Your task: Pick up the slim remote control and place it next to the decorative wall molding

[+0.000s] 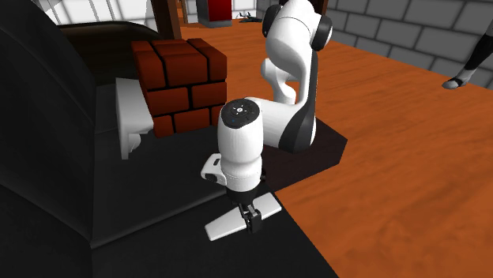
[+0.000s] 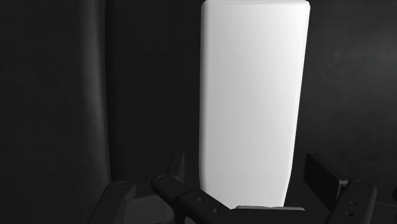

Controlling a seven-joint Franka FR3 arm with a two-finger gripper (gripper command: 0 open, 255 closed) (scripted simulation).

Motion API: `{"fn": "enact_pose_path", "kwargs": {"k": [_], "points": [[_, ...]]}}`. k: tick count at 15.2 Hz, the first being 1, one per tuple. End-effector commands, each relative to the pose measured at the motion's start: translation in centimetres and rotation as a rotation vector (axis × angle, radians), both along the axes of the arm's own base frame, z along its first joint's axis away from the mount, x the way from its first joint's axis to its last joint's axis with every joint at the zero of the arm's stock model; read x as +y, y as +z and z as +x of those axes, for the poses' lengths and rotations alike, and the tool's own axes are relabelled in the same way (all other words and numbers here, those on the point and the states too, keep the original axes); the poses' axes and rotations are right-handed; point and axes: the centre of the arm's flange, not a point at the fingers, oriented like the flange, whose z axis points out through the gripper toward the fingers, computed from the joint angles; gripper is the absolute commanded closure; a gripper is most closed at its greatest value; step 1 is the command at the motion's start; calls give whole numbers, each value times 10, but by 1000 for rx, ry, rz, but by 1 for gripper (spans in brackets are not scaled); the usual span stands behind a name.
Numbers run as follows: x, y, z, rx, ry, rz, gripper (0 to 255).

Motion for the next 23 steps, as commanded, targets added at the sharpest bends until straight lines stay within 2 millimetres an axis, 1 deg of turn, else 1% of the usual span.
{"fn": "enact_pose_path", "kwargs": {"k": [1,2,11,23], "points": [[0,0,0,0,0,0,0],[0,0,0,0,0,0,255],[0,0,0,0,0,0,255],[0,63,0,0,0,0,255]]}}
